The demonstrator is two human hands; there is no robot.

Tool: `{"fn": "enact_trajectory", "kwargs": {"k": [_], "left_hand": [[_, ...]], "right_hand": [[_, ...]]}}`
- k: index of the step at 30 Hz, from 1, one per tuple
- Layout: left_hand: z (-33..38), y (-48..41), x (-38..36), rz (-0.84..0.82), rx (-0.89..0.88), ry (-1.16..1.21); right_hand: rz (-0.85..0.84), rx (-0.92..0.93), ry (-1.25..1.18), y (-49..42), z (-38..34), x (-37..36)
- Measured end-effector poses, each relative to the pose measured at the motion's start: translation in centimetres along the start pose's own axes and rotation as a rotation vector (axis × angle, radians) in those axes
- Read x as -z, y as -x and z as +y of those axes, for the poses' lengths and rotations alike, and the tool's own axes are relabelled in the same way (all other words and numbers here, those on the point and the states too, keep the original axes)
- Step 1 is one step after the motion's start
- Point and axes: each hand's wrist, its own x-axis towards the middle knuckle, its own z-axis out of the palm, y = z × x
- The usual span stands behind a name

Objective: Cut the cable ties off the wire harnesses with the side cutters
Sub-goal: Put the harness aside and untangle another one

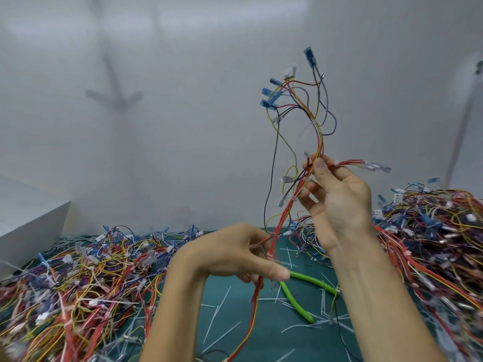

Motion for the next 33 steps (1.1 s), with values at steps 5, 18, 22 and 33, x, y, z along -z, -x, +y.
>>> {"fn": "enact_trajectory", "kwargs": {"k": [5,18,22,33], "left_hand": [[-2.0,0.3,1.0,-0.072,0.158,-0.033],[-1.5,2.5,3.3,0.662,-0.116,0.643],[-0.6,3.2,3.6,0.754,-0.256,0.755],[1.3,2.6,3.1,0.839,-0.433,0.953]], "right_hand": [[0.074,0.043,-0.007,-0.2,-0.5,0.3],[0.074,0.045,0.063,-0.2,-0.6,0.7],[0.043,-0.005,0.046,0.0,-0.2,0.4],[-0.052,0.005,0.068,0.2,-0.7,0.3]]}}
